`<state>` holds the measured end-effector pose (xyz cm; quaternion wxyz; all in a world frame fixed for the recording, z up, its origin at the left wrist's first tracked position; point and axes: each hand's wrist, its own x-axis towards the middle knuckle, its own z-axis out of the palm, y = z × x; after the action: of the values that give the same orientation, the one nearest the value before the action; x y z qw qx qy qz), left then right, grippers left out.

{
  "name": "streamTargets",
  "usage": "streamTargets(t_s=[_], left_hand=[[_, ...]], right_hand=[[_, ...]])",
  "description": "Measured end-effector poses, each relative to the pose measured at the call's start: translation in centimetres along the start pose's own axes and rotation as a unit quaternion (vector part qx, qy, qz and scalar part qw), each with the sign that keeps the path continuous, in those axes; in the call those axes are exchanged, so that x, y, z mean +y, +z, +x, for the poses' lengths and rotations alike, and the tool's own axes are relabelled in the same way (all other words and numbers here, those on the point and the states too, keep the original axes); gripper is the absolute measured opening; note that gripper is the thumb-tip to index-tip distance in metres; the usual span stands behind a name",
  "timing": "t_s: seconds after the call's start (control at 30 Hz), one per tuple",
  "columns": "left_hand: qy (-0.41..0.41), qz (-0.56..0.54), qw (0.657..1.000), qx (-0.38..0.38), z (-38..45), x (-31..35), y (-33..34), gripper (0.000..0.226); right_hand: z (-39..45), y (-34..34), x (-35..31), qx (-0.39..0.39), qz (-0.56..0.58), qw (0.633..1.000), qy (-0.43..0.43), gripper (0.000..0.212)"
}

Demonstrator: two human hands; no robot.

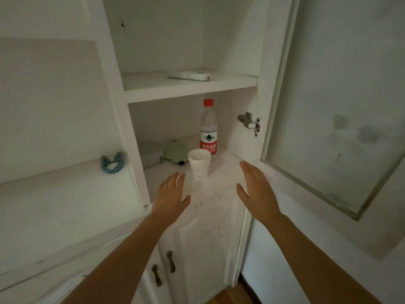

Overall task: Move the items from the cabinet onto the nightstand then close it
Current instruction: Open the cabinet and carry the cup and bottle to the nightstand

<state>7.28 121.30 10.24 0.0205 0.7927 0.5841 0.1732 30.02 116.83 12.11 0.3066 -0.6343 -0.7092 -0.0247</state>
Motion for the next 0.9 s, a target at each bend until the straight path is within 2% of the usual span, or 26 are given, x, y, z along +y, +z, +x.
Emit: streamTargets(t_s=[0.13,0.3,0.47,0.67,0.9], left_hand=[[-0.021,0.027,0.998,-0.044,1.3,-2.1,0.7,0.067],[-0.016,0.025,0.997,-0.065,3.1,-2.7,1.3,0.065],[-0.006,0.017,0.998,-0.061,3.7,-2.4,1.9,0.061],[-0.033,0.032,0.998,-0.048,3.5,-2.2,2.3,0.059],[-0.122,0.020,0.992,-0.003,3.8,0.4,3.1,0.063]], right_hand=[[1.4,2.7,0.2,-0.059,0.030,0.998,0.019,0.060],[3.2,4.5,0.5,-0.096,0.043,0.993,0.043,0.061],[4.0,5.8,0.8,-0.118,0.057,0.990,0.052,0.060],[5.4,6.6,2.0,-0.123,0.093,0.987,0.034,0.057],[8.8,6.4,4.0,-0.138,0.149,0.979,0.015,0.055]])
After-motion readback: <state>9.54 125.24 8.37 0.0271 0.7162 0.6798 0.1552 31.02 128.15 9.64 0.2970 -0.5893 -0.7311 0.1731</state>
